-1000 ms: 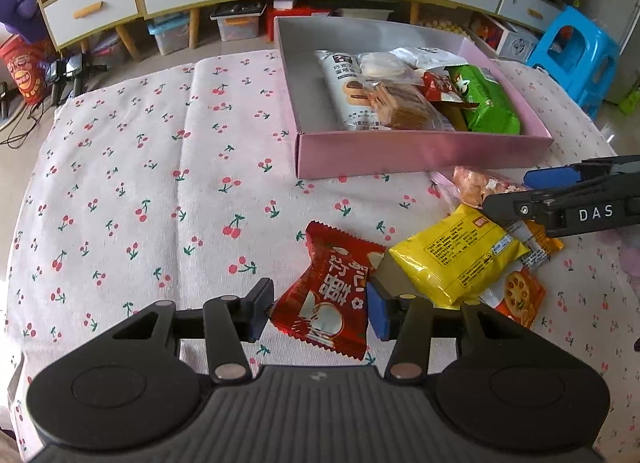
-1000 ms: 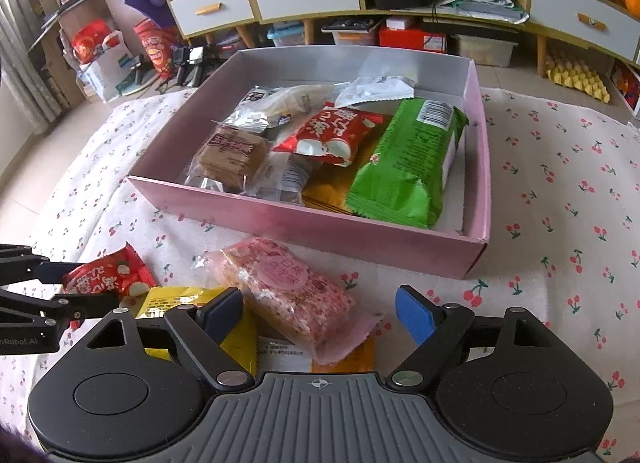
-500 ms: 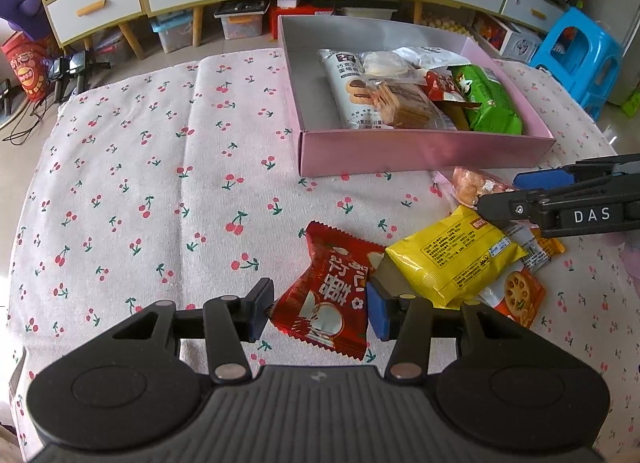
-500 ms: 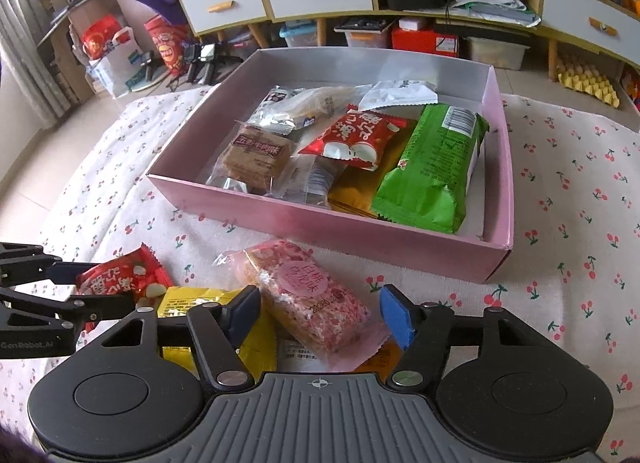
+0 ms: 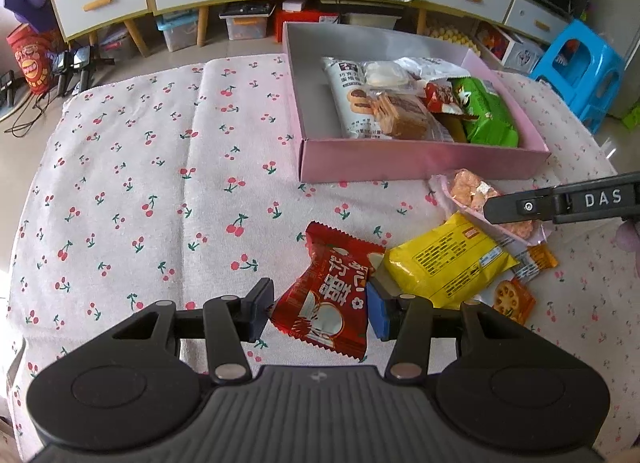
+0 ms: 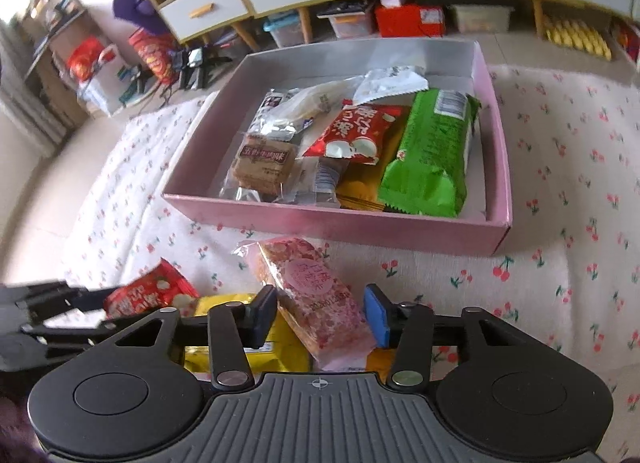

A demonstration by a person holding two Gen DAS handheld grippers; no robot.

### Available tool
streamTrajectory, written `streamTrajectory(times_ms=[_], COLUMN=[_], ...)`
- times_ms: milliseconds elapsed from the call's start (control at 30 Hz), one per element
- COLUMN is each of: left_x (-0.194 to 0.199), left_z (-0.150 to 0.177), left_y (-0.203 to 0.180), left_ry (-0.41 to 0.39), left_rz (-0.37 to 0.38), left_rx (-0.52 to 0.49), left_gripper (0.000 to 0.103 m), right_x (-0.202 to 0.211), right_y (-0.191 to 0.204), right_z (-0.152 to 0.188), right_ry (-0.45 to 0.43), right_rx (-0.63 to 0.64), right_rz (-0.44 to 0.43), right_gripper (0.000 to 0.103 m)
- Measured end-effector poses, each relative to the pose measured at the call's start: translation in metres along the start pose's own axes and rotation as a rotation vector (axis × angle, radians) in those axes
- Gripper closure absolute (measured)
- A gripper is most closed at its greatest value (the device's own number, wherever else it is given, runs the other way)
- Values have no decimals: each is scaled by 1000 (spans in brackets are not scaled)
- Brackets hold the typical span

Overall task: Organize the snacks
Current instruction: 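Grasp the red candy pack with the left tool while the right tool grasps the pink wafer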

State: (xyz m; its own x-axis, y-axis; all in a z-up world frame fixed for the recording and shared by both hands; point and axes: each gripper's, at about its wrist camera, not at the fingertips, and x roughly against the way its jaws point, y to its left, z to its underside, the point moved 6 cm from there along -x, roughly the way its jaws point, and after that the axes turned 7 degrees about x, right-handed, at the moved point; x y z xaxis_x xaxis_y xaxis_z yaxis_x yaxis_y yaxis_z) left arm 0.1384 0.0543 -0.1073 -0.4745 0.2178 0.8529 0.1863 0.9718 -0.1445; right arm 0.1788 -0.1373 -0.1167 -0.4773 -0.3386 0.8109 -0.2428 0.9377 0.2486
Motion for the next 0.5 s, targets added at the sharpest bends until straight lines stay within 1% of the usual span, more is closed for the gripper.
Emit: streamTrajectory(times_ms=[200, 333, 500], left_x=[9, 21, 26], left_z=[-4, -11, -38], left_y=[-5, -9, -14], left_ry=[-26, -64, -135], left_rz=[29, 49, 51], left_rx=[24, 44, 93], left_gripper=[58, 58, 58], right_x=[12, 21, 32], right_y=[-12, -19, -29], right_z=[2, 4, 3], right_ry=[9, 1, -19], right_rx=[-147, -232, -345], right_rz=[-82, -136, -218], right_gripper=[60, 60, 60])
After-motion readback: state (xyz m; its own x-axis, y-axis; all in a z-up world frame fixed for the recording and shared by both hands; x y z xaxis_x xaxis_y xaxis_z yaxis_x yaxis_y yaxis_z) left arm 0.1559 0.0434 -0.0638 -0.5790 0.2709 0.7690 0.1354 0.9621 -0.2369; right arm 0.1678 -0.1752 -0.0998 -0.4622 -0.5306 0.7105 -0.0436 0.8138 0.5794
